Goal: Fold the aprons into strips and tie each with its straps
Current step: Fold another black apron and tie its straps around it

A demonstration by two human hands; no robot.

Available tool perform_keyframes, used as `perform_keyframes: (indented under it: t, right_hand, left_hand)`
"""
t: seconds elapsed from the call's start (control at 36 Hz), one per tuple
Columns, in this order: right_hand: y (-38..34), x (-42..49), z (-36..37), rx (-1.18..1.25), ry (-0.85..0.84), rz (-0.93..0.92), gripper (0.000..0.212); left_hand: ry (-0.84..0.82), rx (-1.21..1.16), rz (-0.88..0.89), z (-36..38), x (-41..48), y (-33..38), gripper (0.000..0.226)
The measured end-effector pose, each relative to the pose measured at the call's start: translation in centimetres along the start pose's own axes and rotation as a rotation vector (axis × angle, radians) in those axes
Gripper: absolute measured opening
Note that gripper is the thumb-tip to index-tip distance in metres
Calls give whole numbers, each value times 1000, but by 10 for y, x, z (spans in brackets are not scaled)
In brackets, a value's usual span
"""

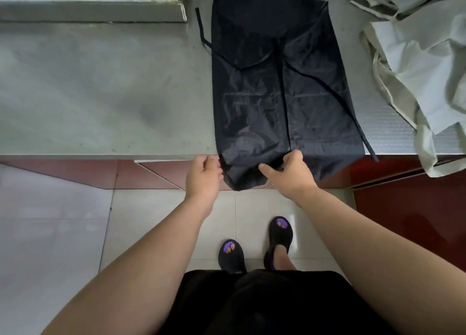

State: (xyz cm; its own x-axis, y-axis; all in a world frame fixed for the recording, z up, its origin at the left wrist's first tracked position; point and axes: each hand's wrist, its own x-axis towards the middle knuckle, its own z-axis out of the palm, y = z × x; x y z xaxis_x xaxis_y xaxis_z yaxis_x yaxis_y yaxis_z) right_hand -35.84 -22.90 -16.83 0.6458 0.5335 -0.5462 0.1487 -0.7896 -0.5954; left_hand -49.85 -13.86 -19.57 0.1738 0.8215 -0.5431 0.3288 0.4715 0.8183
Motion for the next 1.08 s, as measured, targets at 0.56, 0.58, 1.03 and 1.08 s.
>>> perform_keyframes:
  t: [0.56,0.58,1.03,1.08]
  right_hand:
    - [23,6,-15,503,-147,-80,28]
    - [24,6,-17,459,-161,-90,32]
    - [35,15,-27,207,-139,-44,22]
    - [33,16,-25,193,-120,-56,20]
  left_hand:
    - [-200,-84,-35,6,-3,27,9]
    - [-186,-69,-27,6,-1,27,10]
    - [-171,59,34,5,-9,18,14]
    - [-171,127,66,3,-8,16,11]
